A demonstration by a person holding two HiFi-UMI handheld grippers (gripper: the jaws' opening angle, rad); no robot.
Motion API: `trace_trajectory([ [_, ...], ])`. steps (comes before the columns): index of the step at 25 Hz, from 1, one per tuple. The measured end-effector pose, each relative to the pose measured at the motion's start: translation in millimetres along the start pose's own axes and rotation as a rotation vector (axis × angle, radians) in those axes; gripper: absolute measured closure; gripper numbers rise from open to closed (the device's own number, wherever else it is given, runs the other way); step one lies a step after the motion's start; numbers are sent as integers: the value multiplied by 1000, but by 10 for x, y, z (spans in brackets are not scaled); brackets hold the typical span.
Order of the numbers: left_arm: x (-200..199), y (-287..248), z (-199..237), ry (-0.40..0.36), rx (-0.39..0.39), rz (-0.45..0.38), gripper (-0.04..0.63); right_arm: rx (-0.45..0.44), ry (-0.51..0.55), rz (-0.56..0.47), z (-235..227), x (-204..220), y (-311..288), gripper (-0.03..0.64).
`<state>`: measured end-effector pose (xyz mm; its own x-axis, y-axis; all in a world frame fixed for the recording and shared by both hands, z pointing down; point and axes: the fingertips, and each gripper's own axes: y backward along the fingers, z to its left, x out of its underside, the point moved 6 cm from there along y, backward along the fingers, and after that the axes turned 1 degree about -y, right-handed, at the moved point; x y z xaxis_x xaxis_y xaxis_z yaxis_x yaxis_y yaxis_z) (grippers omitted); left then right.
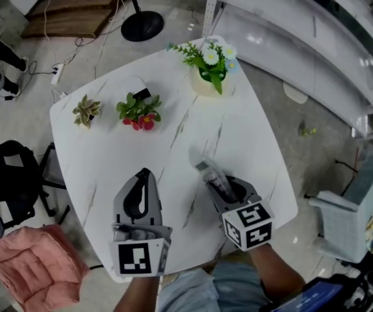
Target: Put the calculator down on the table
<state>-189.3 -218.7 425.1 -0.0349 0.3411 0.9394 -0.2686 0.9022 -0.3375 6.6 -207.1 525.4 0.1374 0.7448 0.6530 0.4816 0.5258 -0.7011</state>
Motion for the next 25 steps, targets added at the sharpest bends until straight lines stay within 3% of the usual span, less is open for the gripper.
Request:
trace_trajectory([
  [11, -2, -156, 67, 22, -7, -2, 586, -30, 12, 13, -39, -51, -96, 462],
  [17, -60, -234, 26, 11, -2, -28, 586, -19, 28, 14, -151, -68, -88, 431],
  [25, -57, -289, -60, 11, 1, -1, 586, -13, 31, 9, -307, -74, -81, 391],
])
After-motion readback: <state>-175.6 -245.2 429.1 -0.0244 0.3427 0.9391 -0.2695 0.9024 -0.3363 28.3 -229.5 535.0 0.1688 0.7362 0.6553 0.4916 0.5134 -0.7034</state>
